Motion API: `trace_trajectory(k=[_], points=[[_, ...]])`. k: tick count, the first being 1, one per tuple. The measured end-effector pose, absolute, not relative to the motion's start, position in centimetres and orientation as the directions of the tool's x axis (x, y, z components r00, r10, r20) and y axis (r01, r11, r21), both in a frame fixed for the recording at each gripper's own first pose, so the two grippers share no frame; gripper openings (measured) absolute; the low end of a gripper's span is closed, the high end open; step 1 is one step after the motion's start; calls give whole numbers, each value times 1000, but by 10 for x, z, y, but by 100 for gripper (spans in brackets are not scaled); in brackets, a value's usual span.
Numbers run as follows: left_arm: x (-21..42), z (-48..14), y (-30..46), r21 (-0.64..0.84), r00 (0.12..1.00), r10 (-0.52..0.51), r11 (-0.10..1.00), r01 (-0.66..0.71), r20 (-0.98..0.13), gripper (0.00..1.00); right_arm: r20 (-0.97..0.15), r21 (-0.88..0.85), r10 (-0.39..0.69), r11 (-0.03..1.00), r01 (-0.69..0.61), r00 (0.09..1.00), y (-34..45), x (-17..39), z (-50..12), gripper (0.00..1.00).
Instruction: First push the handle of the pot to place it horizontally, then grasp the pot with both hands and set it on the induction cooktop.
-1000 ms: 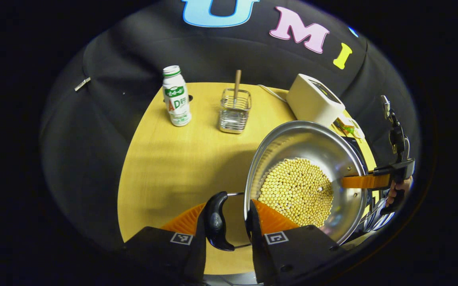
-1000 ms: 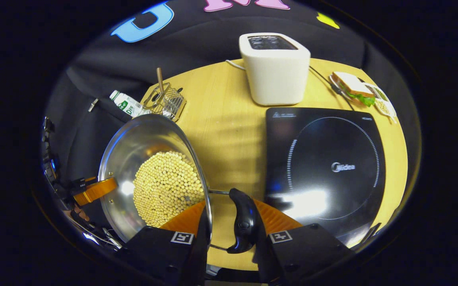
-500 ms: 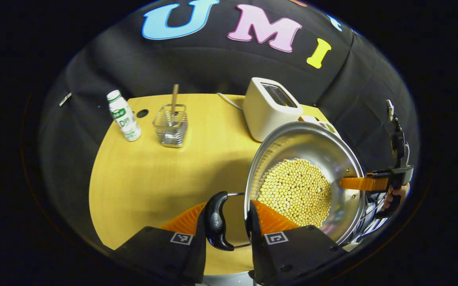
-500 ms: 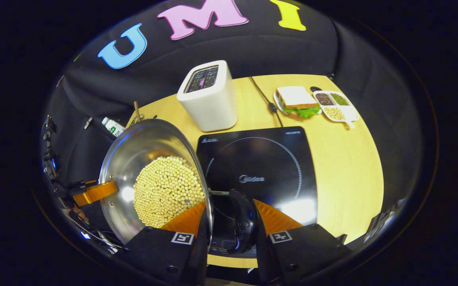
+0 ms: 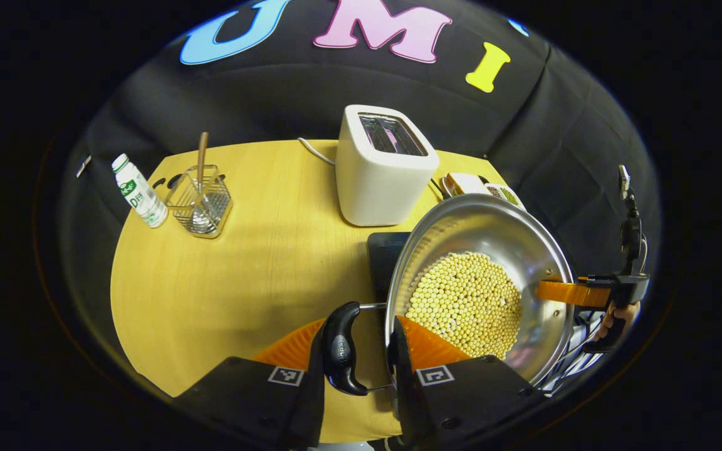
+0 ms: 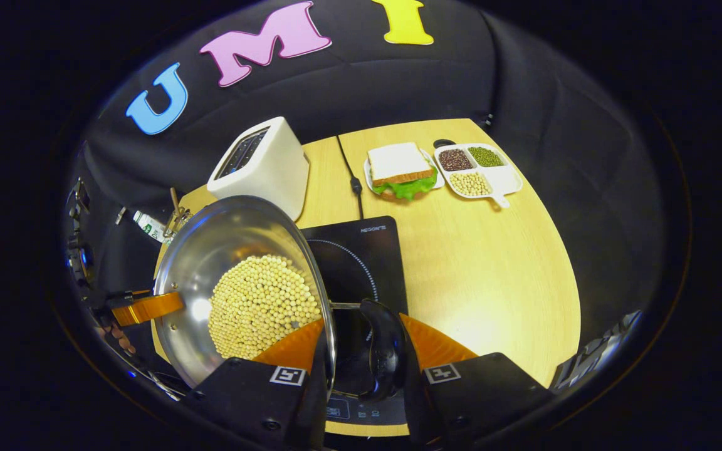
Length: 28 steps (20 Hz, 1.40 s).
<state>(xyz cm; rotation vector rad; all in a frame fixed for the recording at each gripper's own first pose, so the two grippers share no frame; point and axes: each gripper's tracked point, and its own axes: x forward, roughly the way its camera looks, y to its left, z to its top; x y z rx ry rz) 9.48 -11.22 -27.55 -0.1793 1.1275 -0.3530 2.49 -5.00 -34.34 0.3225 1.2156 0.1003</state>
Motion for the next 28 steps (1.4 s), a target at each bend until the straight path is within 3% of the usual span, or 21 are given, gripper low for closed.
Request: trace_trajectory(k=[19, 27, 28], points=[[115, -312, -142, -319, 361, -352, 936, 148, -864, 50, -904, 318, 273, 943, 94, 328, -69, 51, -391, 54], [116, -313, -142, -319, 364, -351, 936, 147, -863, 58, -908, 320, 266, 939, 126, 322, -72, 52, -391, 55], [113, -315, -144, -326, 353, -356, 934, 143, -865, 60, -911, 319, 263, 937, 139, 318, -74, 51, -394, 60]])
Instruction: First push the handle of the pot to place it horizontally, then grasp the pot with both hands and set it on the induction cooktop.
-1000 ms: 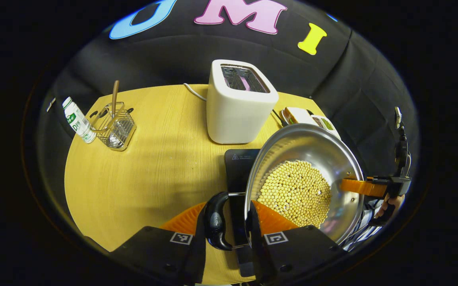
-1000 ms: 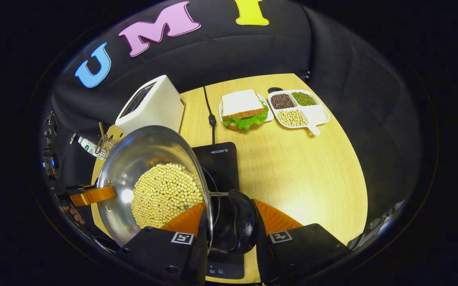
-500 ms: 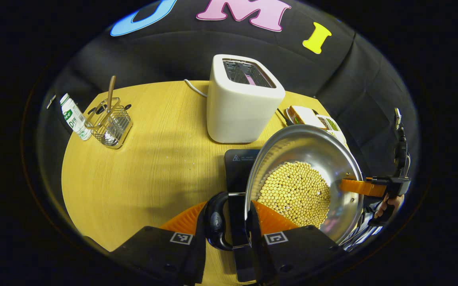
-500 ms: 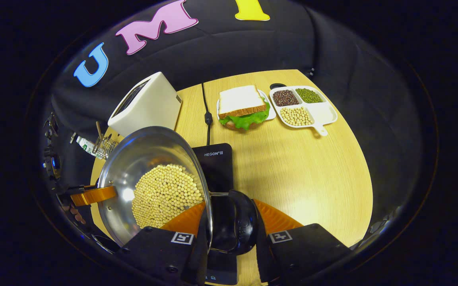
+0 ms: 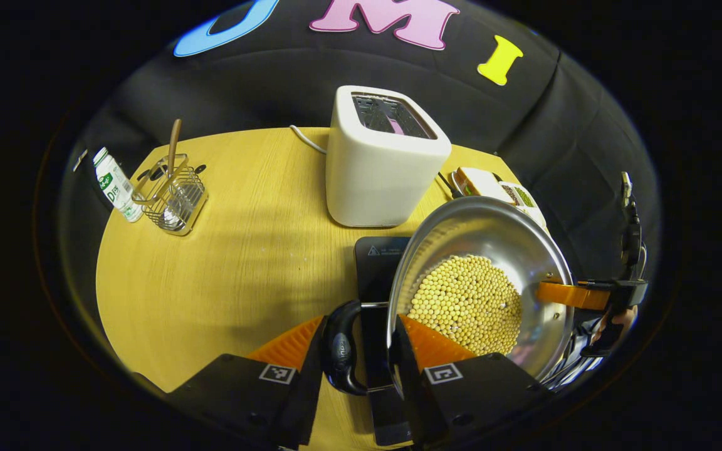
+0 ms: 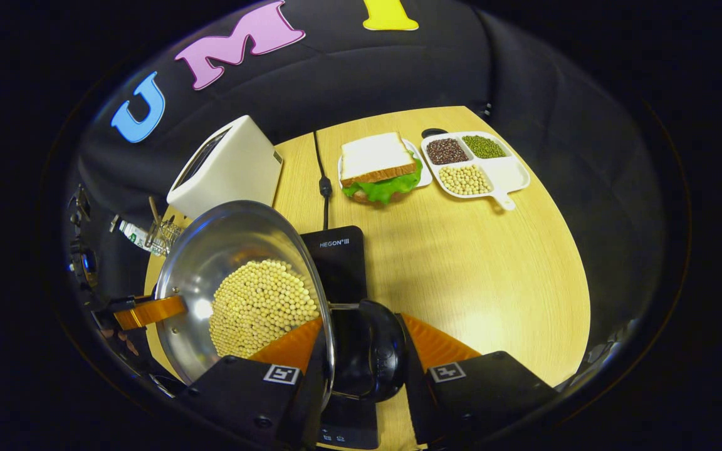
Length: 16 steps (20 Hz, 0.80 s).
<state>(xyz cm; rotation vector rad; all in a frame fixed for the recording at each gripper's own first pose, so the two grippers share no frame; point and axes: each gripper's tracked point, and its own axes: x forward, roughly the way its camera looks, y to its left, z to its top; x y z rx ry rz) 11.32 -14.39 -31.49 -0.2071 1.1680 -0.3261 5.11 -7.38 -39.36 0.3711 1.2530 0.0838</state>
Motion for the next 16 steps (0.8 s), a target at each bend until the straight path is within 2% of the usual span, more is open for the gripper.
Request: trace_trajectory(k=[1, 2, 3, 4, 5, 6, 11, 16], points=[[112, -317, -145, -327, 346, -355, 935, 137, -869, 61, -913, 324, 267, 934, 151, 310, -74, 48, -397, 72], [108, -320, -145, -328, 343, -353, 935, 131, -870, 73, -918, 316, 259, 935, 161, 299, -79, 44, -397, 81], [108, -320, -142, -325, 357, -346, 938, 120, -868, 85, -917, 319, 260, 933, 166, 301, -81, 42, -399, 98], [107, -319, -145, -340, 364, -358, 933, 113, -860, 97, -915, 321, 258, 931, 172, 309, -84, 42, -398, 100], [104, -317, -147, -358, 363, -372, 927, 109, -854, 99, -913, 322, 256, 930, 175, 318, -86, 42, -395, 99], [103, -315, -148, -368, 364, -380, 924, 103, -850, 96, -911, 324, 254, 929, 180, 326, -85, 40, -390, 99], [111, -297, -140, -369, 438, -378, 923, 109, -816, 96, -892, 335, 239, 919, 207, 384, -90, 48, -355, 99], [117, -247, -128, -340, 560, -366, 927, 155, -743, 96, -835, 321, 188, 929, 182, 517, -93, 63, -298, 99]])
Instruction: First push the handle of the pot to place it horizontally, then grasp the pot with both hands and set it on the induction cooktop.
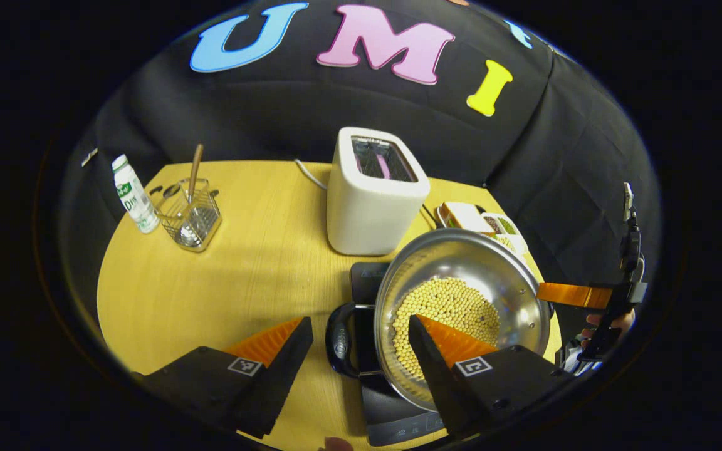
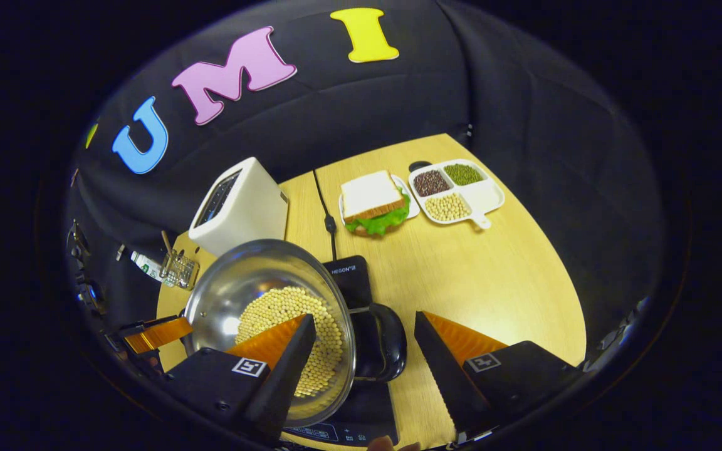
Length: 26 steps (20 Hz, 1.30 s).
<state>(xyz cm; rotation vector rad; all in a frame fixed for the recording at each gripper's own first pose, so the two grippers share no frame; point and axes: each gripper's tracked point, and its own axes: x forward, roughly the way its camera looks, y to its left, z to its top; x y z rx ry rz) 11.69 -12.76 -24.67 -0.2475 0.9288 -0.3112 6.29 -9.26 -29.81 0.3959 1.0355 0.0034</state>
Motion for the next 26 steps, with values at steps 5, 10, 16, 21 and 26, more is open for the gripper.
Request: trace_trajectory(k=[5, 10, 16, 21, 26], points=[[124, -159, -120, -348, 711, -383, 915, 204, -590, 96, -711, 302, 137, 945, 124, 690, -103, 80, -219, 99], [113, -78, -103, -245, 839, -339, 936, 254, -427, 95, -562, 246, 107, 968, 42, 820, -102, 77, -140, 99], [93, -15, -85, -209, 916, -294, 948, 242, -271, 95, -406, 228, 98, 974, -4, 909, -93, 73, -66, 98], [75, 23, -67, -191, 946, -264, 955, 229, -186, 95, -299, 228, 90, 973, -21, 950, -87, 64, -19, 98], [55, 41, -61, -176, 963, -239, 961, 215, -127, 95, -189, 157, 70, 987, -40, 979, -80, 51, 12, 98]])
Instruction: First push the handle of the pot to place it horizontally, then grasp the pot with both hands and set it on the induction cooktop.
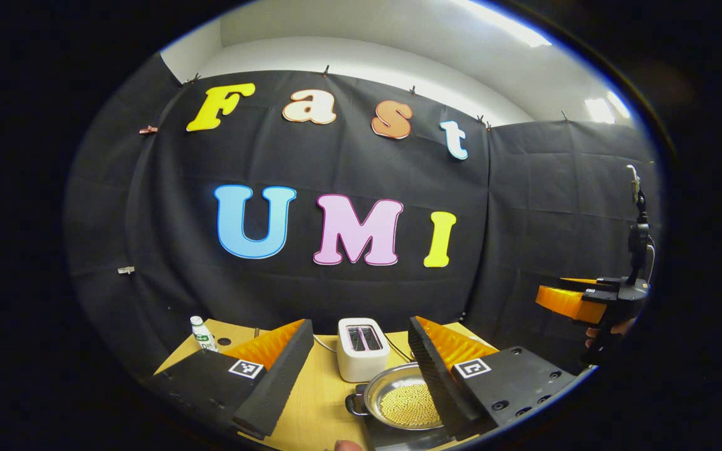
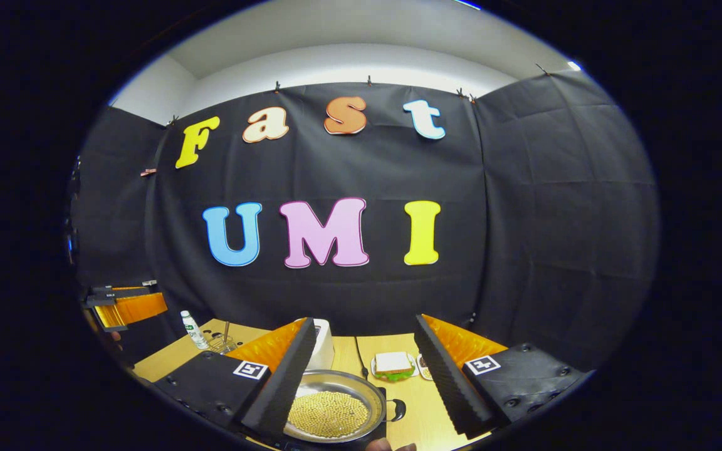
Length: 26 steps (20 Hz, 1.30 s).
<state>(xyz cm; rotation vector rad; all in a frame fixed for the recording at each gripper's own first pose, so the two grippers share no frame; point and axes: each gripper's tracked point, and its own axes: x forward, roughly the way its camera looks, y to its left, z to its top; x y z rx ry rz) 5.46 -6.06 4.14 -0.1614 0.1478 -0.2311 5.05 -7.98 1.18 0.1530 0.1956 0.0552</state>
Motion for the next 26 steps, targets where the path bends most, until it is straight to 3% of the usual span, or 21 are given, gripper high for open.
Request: trace_trajectory(k=[5, 26], points=[[39, 44, -54, -173, 968, -224, 964, 203, -113, 95, -118, 52, 55, 997, -49, 991, -71, 40, 26, 98], [43, 21, -52, -169, 963, -212, 968, 184, -164, 95, -197, 70, 55, 997, -42, 979, -74, 46, 4, 98]])
